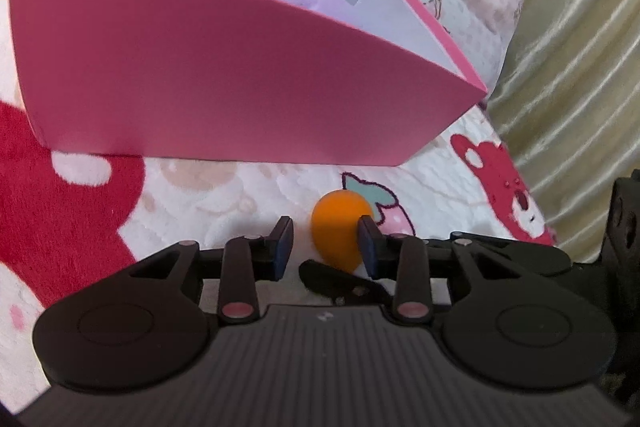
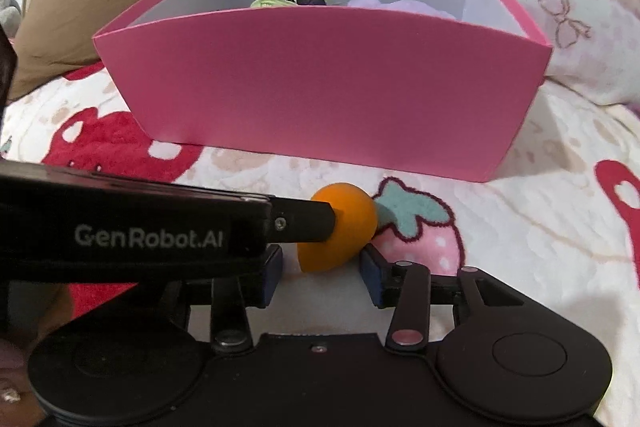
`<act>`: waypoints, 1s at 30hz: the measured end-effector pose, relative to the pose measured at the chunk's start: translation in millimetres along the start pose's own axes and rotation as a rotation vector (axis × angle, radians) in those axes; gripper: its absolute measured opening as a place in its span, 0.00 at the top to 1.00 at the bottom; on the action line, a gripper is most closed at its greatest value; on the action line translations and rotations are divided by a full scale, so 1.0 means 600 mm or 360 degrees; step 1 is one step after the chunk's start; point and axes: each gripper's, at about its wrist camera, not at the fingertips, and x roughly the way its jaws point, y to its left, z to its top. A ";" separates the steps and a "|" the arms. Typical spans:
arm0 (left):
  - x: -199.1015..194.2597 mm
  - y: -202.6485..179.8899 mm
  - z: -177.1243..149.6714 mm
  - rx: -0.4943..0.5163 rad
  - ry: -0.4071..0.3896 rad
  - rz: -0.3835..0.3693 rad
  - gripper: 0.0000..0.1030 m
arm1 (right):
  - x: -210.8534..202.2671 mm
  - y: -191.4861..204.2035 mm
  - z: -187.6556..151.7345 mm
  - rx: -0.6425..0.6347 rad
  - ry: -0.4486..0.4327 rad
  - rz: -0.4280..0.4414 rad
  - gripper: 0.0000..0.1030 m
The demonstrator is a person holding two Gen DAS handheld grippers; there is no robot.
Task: Organize objects
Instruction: 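Close the left gripper on the orange carrot sponge, then lift the carrot sponge with the left gripper over the pink box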
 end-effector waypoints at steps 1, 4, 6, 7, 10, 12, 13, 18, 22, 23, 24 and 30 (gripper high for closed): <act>0.000 0.004 -0.003 -0.0022 -0.0002 -0.0017 0.68 | 0.001 -0.004 0.002 0.0003 0.0000 0.0012 0.56; -0.001 0.012 -0.008 -0.0093 0.0014 -0.0080 0.70 | -0.003 -0.012 0.002 0.0019 -0.0002 0.0022 0.64; -0.003 0.007 -0.010 -0.0081 0.0024 -0.0104 0.70 | -0.009 -0.011 -0.002 0.0011 -0.0015 0.0027 0.64; -0.004 0.002 -0.011 -0.0052 0.0025 -0.0099 0.70 | -0.012 -0.008 -0.005 -0.0013 -0.0022 0.0018 0.64; -0.011 -0.015 -0.014 0.0028 0.0040 -0.0068 0.70 | -0.022 -0.001 -0.010 -0.0052 -0.0032 0.0020 0.65; -0.024 -0.031 -0.018 0.0089 0.0009 -0.0010 0.71 | -0.028 0.004 -0.011 -0.0064 -0.0037 0.0050 0.65; -0.030 -0.040 -0.020 0.0134 -0.0009 0.0014 0.71 | -0.035 0.009 -0.012 -0.0087 -0.0048 0.0048 0.65; -0.048 -0.045 -0.014 0.0087 0.0015 0.0050 0.71 | -0.050 0.017 -0.009 -0.0099 -0.0073 0.0076 0.65; -0.065 -0.058 -0.014 0.0115 0.0010 0.0070 0.72 | -0.063 0.018 -0.007 -0.0053 -0.0075 0.0114 0.65; -0.069 -0.061 -0.013 0.0129 0.0003 0.0075 0.72 | -0.067 0.020 -0.008 -0.0059 -0.0084 0.0113 0.65; -0.074 -0.063 -0.013 0.0145 -0.0008 0.0079 0.73 | -0.070 0.022 -0.008 -0.0062 -0.0096 0.0115 0.65; -0.101 -0.069 -0.003 0.0109 0.0001 0.0047 0.74 | -0.096 0.021 -0.002 0.0009 -0.0126 0.0152 0.65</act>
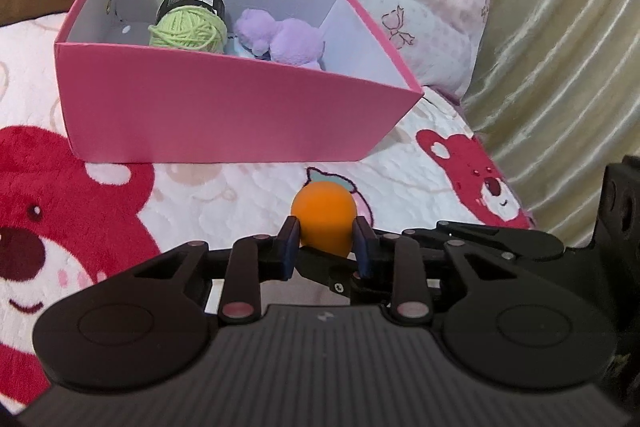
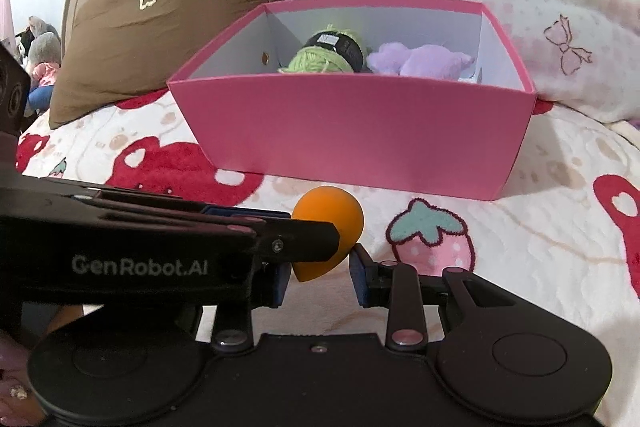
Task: Organize objects
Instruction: 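Lift the carrot sponge with the left gripper over the pink box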
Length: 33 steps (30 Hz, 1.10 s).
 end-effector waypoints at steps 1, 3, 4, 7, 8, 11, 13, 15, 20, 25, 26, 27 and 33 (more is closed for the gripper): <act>-0.004 -0.001 0.001 -0.0010 0.0006 -0.0006 0.74 | -0.005 0.002 0.000 0.0002 0.0002 -0.0002 0.65; -0.015 -0.002 0.003 -0.0040 0.0016 -0.0022 0.74 | -0.014 0.007 0.005 0.0005 0.0014 -0.0002 0.65; -0.019 -0.002 0.003 -0.0051 0.0024 -0.0030 0.74 | -0.019 0.010 0.008 0.0000 0.0028 0.0000 0.65; -0.033 0.000 0.008 -0.0125 0.0066 -0.0051 0.74 | -0.030 0.018 0.018 -0.0028 0.0074 0.0006 0.65; -0.039 0.000 0.009 -0.0140 0.0069 -0.0055 0.74 | -0.034 0.021 0.021 -0.0040 0.0095 0.0010 0.65; -0.054 -0.006 0.015 -0.0144 0.0077 -0.0037 0.74 | -0.046 0.028 0.031 -0.0051 0.0126 0.0026 0.65; -0.061 -0.011 0.020 -0.0144 0.0100 -0.0013 0.74 | -0.052 0.034 0.037 -0.0050 0.0137 0.0033 0.65; -0.068 -0.014 0.025 -0.0154 0.0114 0.0006 0.74 | -0.057 0.040 0.042 -0.0054 0.0154 0.0037 0.65; -0.094 -0.025 0.034 -0.0139 0.0102 0.0019 0.74 | -0.073 0.049 0.051 -0.0065 0.0160 0.0060 0.65; -0.122 -0.034 0.047 -0.0133 0.0091 0.0006 0.74 | -0.096 0.055 0.066 -0.0064 0.0136 0.0080 0.65; -0.128 -0.037 0.050 -0.0125 0.0084 0.0003 0.74 | -0.101 0.058 0.069 -0.0073 0.0134 0.0083 0.65; -0.134 -0.039 0.053 -0.0121 0.0080 0.0002 0.74 | -0.106 0.062 0.072 -0.0089 0.0126 0.0081 0.65; -0.166 -0.046 0.069 -0.0116 0.0063 -0.0009 0.74 | -0.131 0.082 0.088 -0.0141 0.0087 0.0079 0.64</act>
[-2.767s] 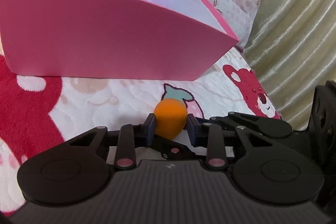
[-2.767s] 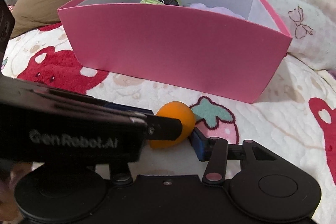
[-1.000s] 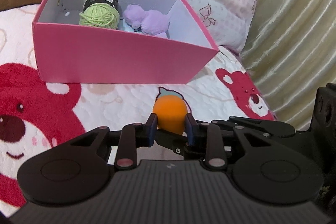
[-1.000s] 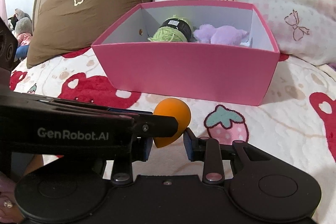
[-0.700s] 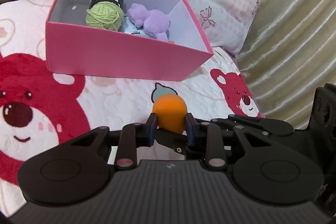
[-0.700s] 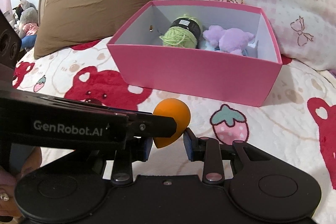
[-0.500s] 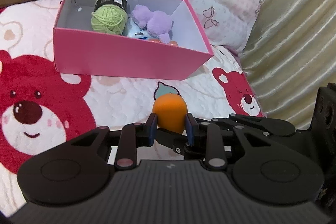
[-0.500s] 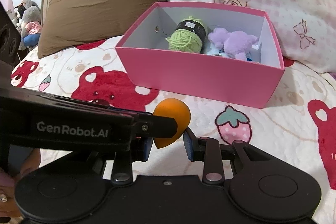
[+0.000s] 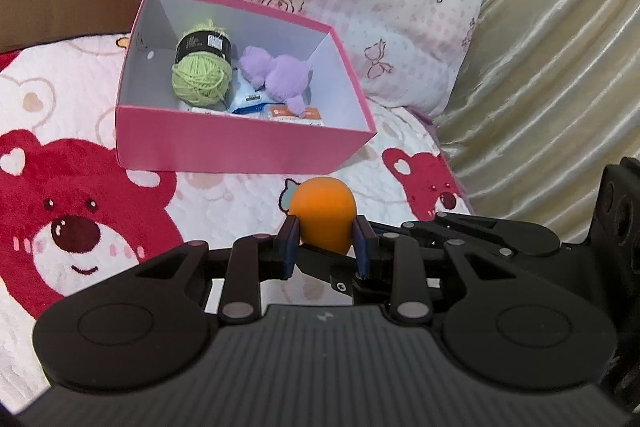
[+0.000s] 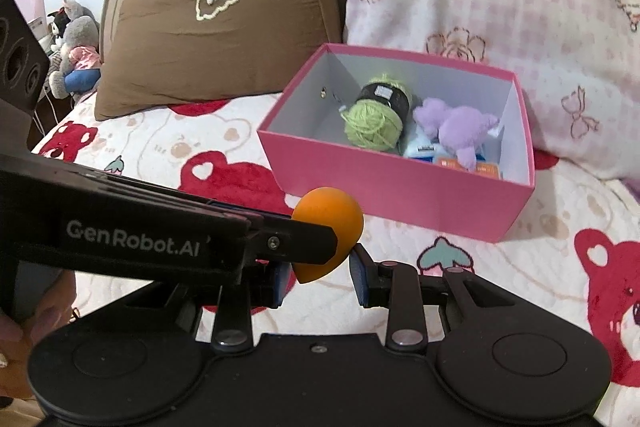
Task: Organize objects
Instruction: 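Lift the carrot sponge with the left gripper over the pink box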
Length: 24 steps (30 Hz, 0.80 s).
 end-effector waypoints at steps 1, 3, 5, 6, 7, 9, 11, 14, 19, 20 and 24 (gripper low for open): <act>-0.005 -0.001 0.002 -0.0004 -0.0005 -0.0006 0.74 | -0.004 0.003 0.003 -0.0011 -0.0008 -0.0005 0.64; -0.014 -0.003 0.007 -0.0005 -0.0017 -0.0019 0.74 | -0.013 0.009 0.008 -0.0030 -0.0021 -0.0010 0.64; -0.022 -0.007 0.012 0.0001 -0.0031 -0.0023 0.74 | -0.020 0.012 0.014 -0.0039 -0.0030 -0.0012 0.64; -0.026 -0.010 0.016 0.0010 -0.0038 -0.0021 0.74 | -0.024 0.012 0.016 -0.0045 -0.0035 -0.0010 0.64; -0.028 -0.012 0.019 0.0013 -0.0043 -0.0019 0.74 | -0.027 0.013 0.020 -0.0050 -0.0041 -0.0012 0.64; -0.034 -0.017 0.029 0.0030 -0.0057 -0.0019 0.74 | -0.032 0.014 0.027 -0.0065 -0.0055 -0.0013 0.64; -0.039 -0.023 0.041 0.0043 -0.0073 -0.0021 0.74 | -0.038 0.016 0.037 -0.0077 -0.0075 -0.0023 0.64; -0.045 -0.031 0.057 0.0075 -0.0088 -0.0013 0.74 | -0.046 0.017 0.052 -0.0084 -0.0103 -0.0038 0.64; -0.052 -0.041 0.085 0.0106 -0.0110 -0.0016 0.74 | -0.055 0.014 0.075 -0.0112 -0.0147 -0.0050 0.65; -0.053 -0.040 0.091 0.0096 -0.0111 -0.0020 0.74 | -0.056 0.014 0.079 -0.0123 -0.0158 -0.0057 0.65; -0.050 -0.038 0.118 0.0073 -0.0113 -0.0041 0.74 | -0.054 0.009 0.099 -0.0136 -0.0179 -0.0060 0.65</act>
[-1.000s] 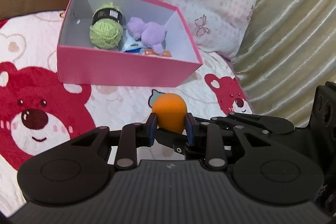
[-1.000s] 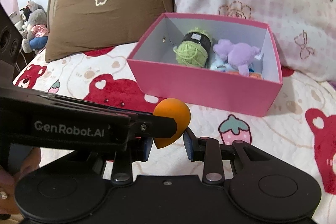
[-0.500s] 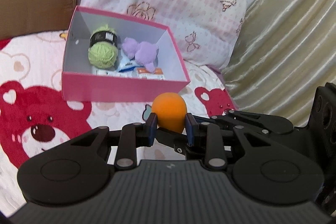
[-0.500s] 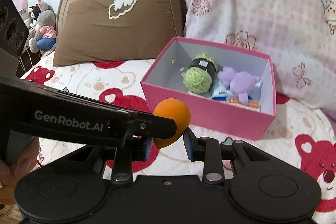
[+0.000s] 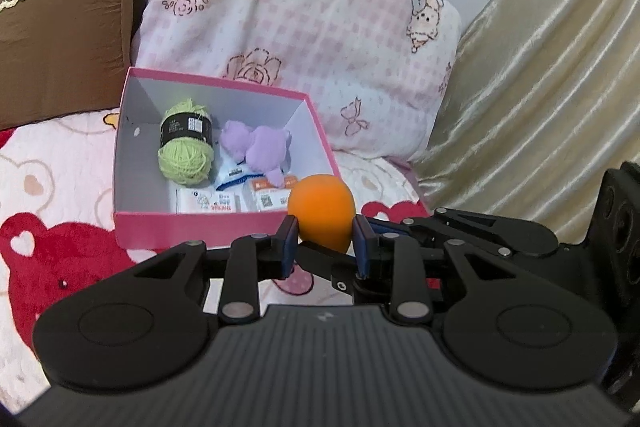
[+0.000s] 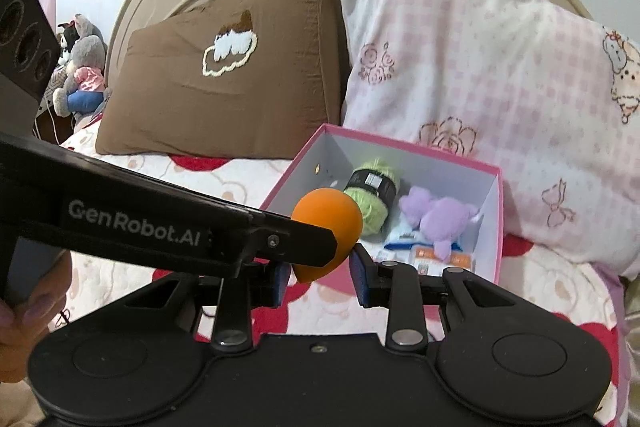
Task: Organize objects
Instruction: 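Lift the carrot sponge with the left gripper over the pink box, then lower the carrot sponge into the pink box and open the left gripper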
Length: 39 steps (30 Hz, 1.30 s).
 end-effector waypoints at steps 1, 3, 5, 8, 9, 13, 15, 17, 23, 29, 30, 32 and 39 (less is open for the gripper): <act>0.002 -0.001 0.006 0.0006 0.0002 0.0000 0.74 | 0.002 -0.003 0.005 -0.0001 -0.0006 -0.0002 0.65; 0.006 -0.001 0.018 0.0018 -0.0001 0.0000 0.74 | 0.006 -0.007 0.015 0.0004 -0.0007 -0.0002 0.65; 0.016 -0.002 0.031 0.0032 0.0008 0.0008 0.74 | 0.012 -0.016 0.025 0.0013 -0.0010 -0.0001 0.65; 0.033 0.003 0.050 0.0025 0.0033 0.0005 0.74 | 0.023 -0.026 0.036 0.0023 -0.0002 -0.0003 0.65; 0.038 0.005 0.055 0.0022 0.0037 0.0001 0.74 | 0.028 -0.030 0.040 0.0024 0.0005 -0.0004 0.65; 0.065 0.017 0.077 -0.0006 0.0077 0.0006 0.74 | 0.050 -0.046 0.054 0.0023 0.0028 -0.0009 0.65; 0.080 0.023 0.086 -0.0016 0.0093 0.0017 0.74 | 0.061 -0.057 0.060 0.0050 0.0045 0.0003 0.65; 0.093 0.026 0.095 -0.0020 0.0104 0.0027 0.74 | 0.073 -0.065 0.065 0.0057 0.0061 0.0004 0.65; 0.136 0.038 0.125 -0.0036 0.0146 0.0048 0.74 | 0.109 -0.086 0.084 0.0017 0.0102 -0.0017 0.65; 0.178 0.043 0.161 -0.0050 0.0131 0.0061 0.74 | 0.142 -0.117 0.109 0.0019 0.0116 -0.0041 0.65; 0.185 0.043 0.166 -0.0049 0.0129 0.0063 0.74 | 0.148 -0.124 0.114 0.0022 0.0108 -0.0045 0.65; 0.205 0.045 0.175 -0.0050 0.0125 0.0060 0.74 | 0.157 -0.136 0.120 0.0016 0.0104 -0.0049 0.65; 0.274 0.056 0.195 -0.0084 0.0142 0.0047 0.73 | 0.204 -0.180 0.132 -0.0003 0.0149 -0.0102 0.65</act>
